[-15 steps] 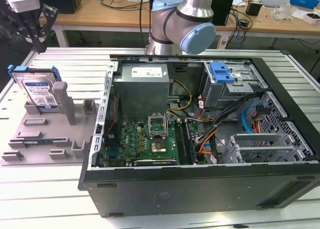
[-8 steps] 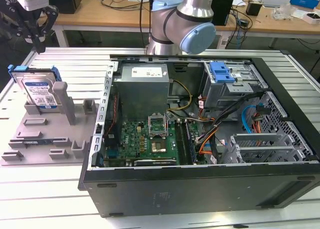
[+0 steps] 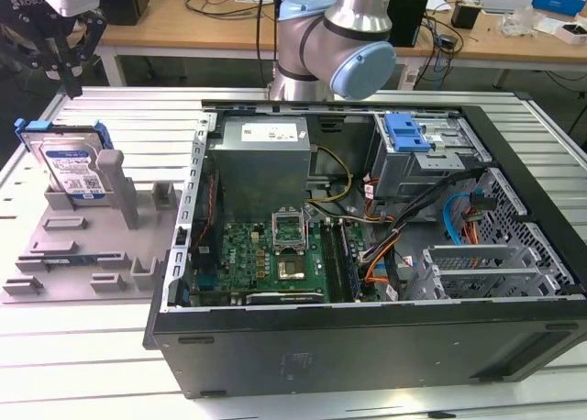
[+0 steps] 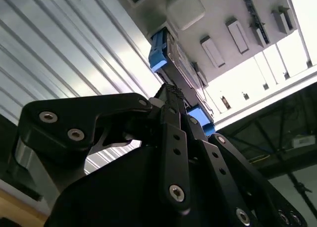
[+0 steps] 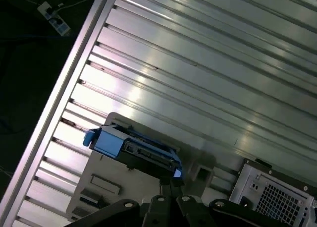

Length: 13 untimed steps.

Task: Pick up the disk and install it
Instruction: 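Pick up the disk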

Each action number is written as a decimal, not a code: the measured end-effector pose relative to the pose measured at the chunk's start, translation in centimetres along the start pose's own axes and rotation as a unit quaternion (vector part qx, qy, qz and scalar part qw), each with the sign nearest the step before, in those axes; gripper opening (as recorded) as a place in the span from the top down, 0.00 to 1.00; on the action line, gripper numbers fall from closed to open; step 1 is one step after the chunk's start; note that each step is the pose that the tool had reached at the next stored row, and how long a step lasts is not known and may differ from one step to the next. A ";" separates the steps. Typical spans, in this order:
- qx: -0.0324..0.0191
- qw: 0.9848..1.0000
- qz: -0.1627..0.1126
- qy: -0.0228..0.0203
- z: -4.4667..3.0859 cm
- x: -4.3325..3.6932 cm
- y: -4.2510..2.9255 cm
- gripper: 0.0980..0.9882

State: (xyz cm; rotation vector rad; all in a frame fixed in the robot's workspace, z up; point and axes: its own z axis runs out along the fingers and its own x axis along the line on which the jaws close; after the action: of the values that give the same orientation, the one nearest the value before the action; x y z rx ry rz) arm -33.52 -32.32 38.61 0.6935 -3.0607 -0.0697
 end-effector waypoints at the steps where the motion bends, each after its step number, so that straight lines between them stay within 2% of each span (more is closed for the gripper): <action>1: 0.000 1.000 -0.010 0.000 0.00 0.00 0.00 0.99; 4: 0.000 0.999 -0.046 0.002 0.00 0.00 0.00 0.99; 7: -0.001 0.996 -0.086 0.004 0.00 0.00 0.00 0.99; 11: -0.001 0.992 -0.125 0.005 0.00 0.00 0.00 0.99; 13: -0.001 0.989 -0.148 0.006 0.00 0.00 0.00 0.99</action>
State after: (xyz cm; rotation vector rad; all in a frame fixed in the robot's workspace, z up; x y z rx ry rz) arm -33.51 -32.32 38.61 1.1368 -2.9193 -0.0678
